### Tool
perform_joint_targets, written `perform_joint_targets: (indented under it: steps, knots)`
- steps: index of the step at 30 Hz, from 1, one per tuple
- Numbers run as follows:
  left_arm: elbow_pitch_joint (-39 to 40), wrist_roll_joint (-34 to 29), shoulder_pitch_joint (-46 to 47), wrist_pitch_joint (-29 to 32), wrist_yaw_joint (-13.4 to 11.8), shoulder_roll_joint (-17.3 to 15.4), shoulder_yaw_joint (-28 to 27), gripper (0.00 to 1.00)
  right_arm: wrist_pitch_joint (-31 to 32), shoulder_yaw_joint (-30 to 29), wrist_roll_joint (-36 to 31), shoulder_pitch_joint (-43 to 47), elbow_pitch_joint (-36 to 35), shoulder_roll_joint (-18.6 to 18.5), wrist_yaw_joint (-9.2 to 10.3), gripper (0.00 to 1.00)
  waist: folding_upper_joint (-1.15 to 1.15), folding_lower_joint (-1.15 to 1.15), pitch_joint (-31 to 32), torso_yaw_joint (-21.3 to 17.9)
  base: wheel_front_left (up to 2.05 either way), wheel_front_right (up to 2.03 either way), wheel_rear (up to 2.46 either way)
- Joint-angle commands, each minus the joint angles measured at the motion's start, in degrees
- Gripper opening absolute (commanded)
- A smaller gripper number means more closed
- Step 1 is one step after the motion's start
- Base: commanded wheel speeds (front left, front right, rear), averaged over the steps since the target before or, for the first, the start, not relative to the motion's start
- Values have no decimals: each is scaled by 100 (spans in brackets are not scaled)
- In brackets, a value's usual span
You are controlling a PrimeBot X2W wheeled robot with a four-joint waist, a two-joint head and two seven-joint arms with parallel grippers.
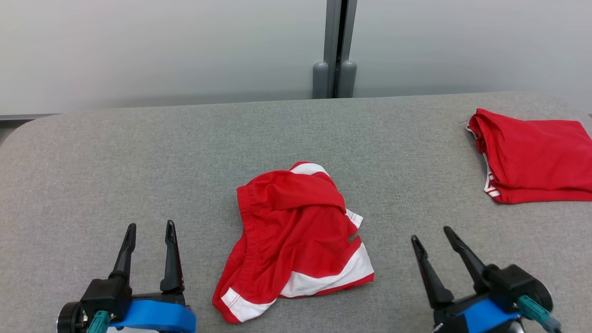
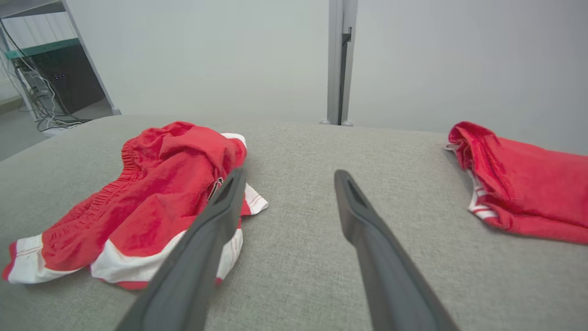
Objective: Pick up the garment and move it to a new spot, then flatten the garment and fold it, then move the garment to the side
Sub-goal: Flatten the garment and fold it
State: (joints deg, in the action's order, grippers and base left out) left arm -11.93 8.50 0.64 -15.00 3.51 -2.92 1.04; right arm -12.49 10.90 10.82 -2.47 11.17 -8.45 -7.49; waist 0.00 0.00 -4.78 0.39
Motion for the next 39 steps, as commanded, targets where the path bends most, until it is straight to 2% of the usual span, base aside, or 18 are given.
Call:
perform_joint_targets:
  steps: [1,5,9,15,21,28,39]
  knots:
    - [13,-38,1,-25,10,-2,2,100,18,-61,-43,128,-56,40,-1,100,0,0,-3,0,0,0,0]
    - [-12,-67,46,-25,31,-1,8,100,79,-450,-108,523,-303,224,-2,100,0,0,-10,17,0,0,0]
    - [-25,-81,53,-25,40,-1,-14,100,129,-604,-171,760,-462,362,-1,100,0,0,-15,31,0,0,0]
    - [-15,-109,40,-25,42,-1,-4,100,267,-580,-218,635,-540,441,-1,100,0,0,-27,81,0,0,0]
    - [-21,-110,116,-25,53,0,27,100,520,-342,-235,167,-306,372,-1,100,0,0,-90,203,0,0,0]
    - [-22,-76,161,-25,19,2,83,100,721,-84,-162,-391,457,332,-1,100,0,0,-193,417,0,0,0]
    - [-57,-41,281,-25,2,3,157,100,607,431,-130,-999,2283,287,-1,100,0,0,-357,762,0,0,0]
